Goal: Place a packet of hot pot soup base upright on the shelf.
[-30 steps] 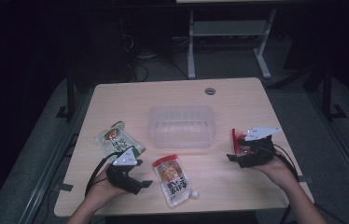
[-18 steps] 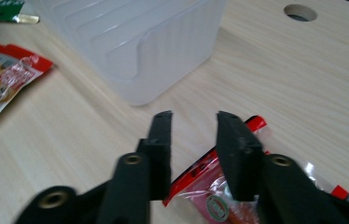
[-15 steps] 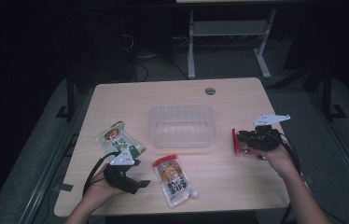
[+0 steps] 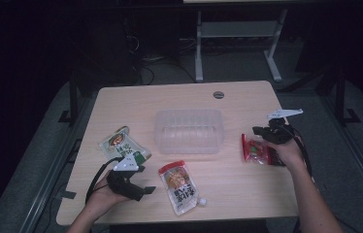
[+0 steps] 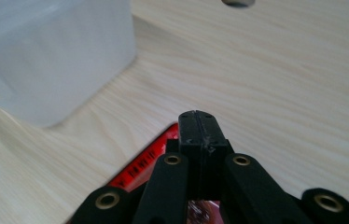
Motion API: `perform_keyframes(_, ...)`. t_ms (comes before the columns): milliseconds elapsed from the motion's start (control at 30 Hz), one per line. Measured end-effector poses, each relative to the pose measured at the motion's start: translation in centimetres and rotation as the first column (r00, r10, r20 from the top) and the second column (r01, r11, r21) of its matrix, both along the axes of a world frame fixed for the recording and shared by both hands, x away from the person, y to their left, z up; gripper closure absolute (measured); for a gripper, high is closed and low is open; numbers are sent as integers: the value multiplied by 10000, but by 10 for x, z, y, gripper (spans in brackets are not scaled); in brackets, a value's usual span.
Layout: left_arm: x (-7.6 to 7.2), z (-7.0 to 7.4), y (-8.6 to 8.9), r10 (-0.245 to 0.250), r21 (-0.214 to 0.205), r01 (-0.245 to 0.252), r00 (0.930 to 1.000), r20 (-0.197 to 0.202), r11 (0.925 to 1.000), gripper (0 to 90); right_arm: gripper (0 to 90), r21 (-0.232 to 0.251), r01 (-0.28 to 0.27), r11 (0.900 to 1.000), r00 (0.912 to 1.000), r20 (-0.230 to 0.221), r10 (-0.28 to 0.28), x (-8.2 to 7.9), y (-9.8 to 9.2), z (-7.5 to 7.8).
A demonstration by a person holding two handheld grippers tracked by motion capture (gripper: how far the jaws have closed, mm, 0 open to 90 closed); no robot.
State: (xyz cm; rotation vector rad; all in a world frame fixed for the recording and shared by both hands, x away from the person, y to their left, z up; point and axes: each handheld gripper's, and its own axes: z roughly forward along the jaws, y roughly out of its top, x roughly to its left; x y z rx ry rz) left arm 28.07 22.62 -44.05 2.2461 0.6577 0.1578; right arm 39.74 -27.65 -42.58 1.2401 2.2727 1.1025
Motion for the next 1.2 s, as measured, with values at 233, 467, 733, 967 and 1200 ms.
perform_keyframes(233,-1,-1,-1,-47,42,47,10000,-6,10000,134,900,-469,315,9984,9983,-475,-337,1,-13,-13)
perform_keyframes(467,-1,-2,-2,-117,51,117,9999,-66,9999,133,900,-848,505,9951,9960,-688,-564,-1,-27,-21)
perform_keyframes(733,0,-4,-4,-176,66,177,9997,-153,9998,133,900,-1042,263,9942,9972,-667,-333,4,-17,-28)
perform_keyframes(967,0,-4,-4,-182,64,183,9997,-191,9998,134,900,-1045,-218,9943,9946,-1033,109,3,-8,-31)
perform_keyframes(1200,0,-4,-4,-226,68,227,9994,-246,9997,134,900,-1012,-888,9909,9894,-1236,761,-4,5,-30)
